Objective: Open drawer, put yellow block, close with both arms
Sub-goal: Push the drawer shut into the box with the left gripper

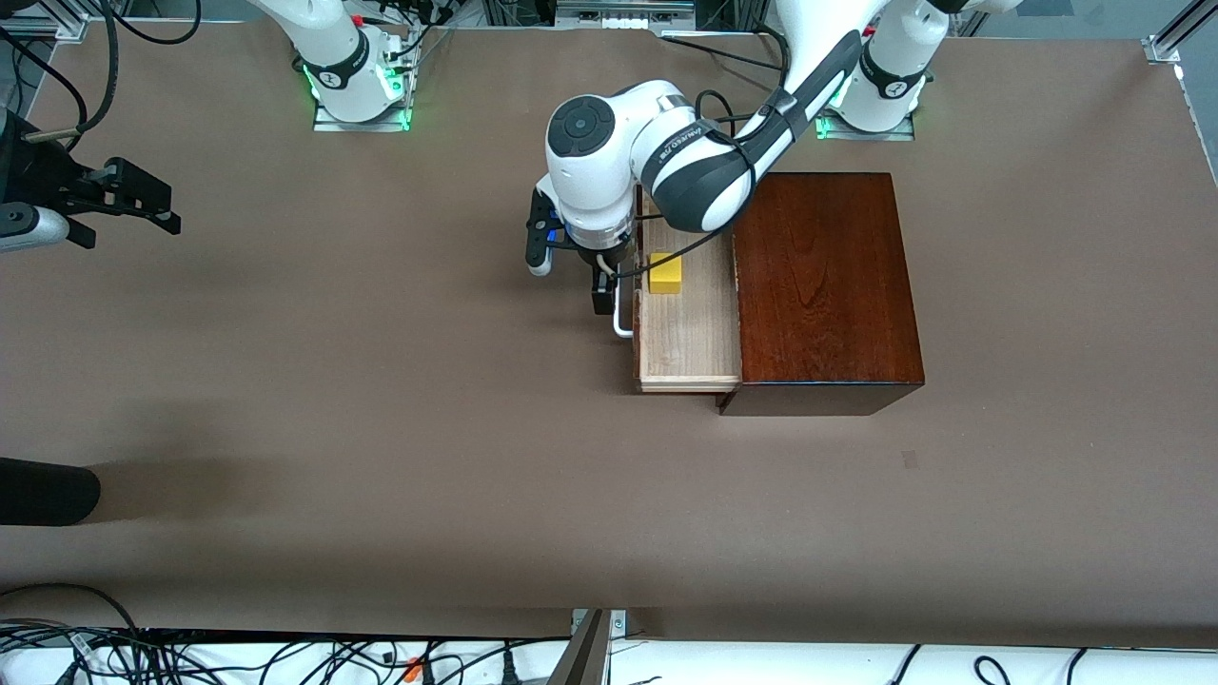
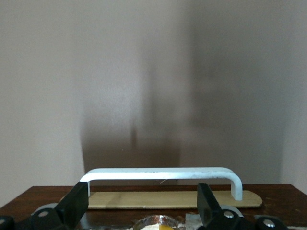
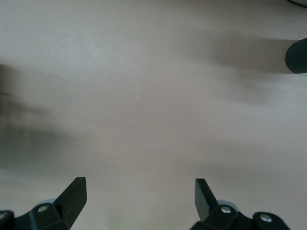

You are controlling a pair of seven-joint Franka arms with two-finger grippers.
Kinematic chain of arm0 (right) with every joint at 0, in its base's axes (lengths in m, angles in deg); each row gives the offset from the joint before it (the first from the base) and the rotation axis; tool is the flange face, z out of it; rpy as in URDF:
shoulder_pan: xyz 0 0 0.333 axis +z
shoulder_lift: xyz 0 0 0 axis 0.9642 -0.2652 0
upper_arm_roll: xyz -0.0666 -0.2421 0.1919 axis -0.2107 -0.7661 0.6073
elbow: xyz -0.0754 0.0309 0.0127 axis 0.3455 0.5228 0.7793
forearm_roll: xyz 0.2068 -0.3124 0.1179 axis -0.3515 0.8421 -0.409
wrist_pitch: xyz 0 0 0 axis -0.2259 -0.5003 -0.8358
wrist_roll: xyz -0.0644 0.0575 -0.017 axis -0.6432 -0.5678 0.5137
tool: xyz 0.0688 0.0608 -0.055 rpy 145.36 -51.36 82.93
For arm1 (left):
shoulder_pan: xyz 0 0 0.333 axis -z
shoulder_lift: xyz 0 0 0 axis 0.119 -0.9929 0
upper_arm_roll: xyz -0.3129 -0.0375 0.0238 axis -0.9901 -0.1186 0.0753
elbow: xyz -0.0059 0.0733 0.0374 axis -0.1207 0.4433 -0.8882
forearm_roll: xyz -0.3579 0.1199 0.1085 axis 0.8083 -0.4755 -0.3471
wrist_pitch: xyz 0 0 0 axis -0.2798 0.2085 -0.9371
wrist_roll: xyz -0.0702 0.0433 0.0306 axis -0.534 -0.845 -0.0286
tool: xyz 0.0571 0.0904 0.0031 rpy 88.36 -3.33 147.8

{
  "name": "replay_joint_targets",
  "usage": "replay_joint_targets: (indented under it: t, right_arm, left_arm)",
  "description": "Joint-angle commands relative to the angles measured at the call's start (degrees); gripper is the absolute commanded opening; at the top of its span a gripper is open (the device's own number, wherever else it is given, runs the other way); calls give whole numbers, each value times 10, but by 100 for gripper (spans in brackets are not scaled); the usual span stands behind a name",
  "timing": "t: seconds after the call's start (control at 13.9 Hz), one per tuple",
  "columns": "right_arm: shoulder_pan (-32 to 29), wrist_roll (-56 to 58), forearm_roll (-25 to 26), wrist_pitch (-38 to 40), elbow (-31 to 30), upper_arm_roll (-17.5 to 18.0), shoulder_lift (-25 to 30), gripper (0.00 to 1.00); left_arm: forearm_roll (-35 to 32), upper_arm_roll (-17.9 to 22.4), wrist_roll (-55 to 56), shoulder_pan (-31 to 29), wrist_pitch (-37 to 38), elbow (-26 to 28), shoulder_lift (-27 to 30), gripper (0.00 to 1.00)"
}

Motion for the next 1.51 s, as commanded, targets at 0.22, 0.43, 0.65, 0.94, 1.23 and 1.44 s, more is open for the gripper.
replay_joint_targets:
  t: [0.22,0.43,0.65,0.94,1.23,1.44]
  right_arm:
    - [-5,-6,15,-13,10,0,-7,100]
    - [-5,-7,12,-16,10,0,-8,100]
    - [-7,-7,12,-17,10,-1,-8,100]
    - [-9,-7,10,-16,10,-1,-8,100]
    - [-10,-7,9,-16,9,-5,-8,100]
    - [-14,-7,7,-17,9,-5,-8,100]
  left_arm:
    - [-16,9,-12,1,40,2,-2,100]
    - [-16,11,-12,1,44,9,-2,100]
    - [-16,14,-15,-6,55,10,-2,100]
    - [-17,17,-17,-21,81,10,4,100]
    - [-30,19,-18,-35,106,10,5,100]
    - [-34,20,-18,-36,124,10,7,100]
